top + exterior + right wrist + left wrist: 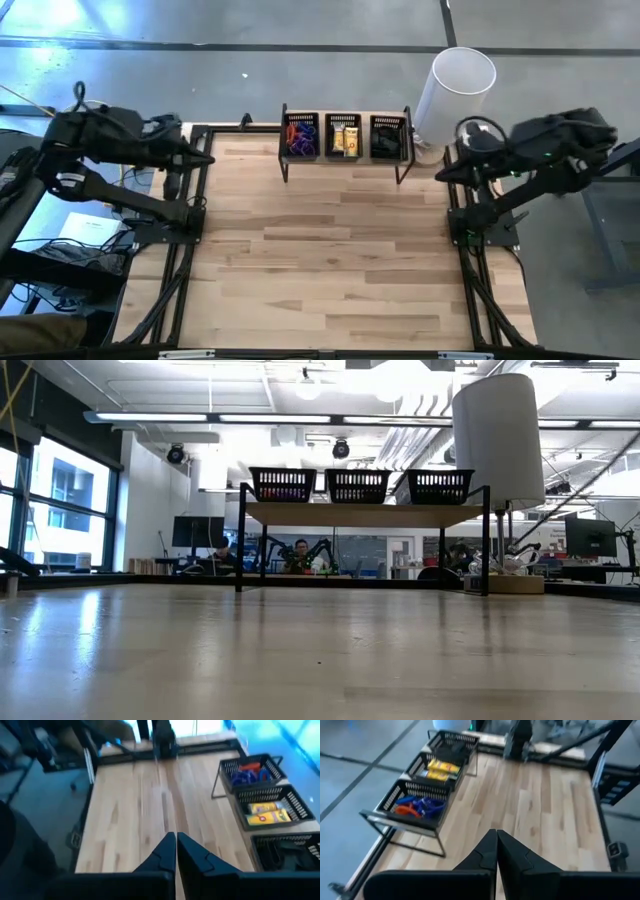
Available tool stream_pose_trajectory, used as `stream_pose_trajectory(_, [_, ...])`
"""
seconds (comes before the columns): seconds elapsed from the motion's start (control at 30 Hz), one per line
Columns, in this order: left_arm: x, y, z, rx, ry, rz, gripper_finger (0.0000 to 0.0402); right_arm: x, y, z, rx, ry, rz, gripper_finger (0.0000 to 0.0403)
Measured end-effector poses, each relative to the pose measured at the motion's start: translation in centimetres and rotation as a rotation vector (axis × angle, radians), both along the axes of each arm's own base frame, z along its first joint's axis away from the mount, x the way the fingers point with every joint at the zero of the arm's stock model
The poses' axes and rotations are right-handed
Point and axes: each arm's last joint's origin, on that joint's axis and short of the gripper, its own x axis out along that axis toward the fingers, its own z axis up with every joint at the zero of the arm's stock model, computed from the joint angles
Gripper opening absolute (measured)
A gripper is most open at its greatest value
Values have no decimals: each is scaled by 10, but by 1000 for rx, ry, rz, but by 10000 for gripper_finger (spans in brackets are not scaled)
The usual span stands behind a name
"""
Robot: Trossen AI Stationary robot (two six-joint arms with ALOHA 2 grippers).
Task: Pick & Place Office Desk Supplies
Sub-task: Return to Home Position
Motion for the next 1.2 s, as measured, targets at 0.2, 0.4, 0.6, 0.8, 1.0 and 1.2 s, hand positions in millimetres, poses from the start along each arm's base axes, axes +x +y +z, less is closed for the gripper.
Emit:
stream_pose_trajectory(0.2, [-3, 0, -28, -1, -83, -3, 0, -24, -4, -42, 64, -180, 10, 3])
stream_pose_trajectory(0.4, [-1, 0, -59, 45, -166, -39, 0, -45, -10, -98, 102, -318, -7, 4])
stream_pose_trajectory(0.6, [-22, -1, -76, 85, -357, -82, 0, -80, -22, -133, 176, -502, -12, 4])
stream_pose_trajectory(0.8, [-33, -1, -99, 90, -525, -70, 0, -110, -31, -163, 173, -759, 17, 3])
stream_pose_trajectory(1.0, [-23, -1, -135, 85, -596, -80, 0, -97, -28, -192, 53, -871, 26, 3])
stream_pose_trajectory(1.2, [-19, -2, -167, 60, -685, -103, 0, -72, -19, -210, -85, -927, 56, 3])
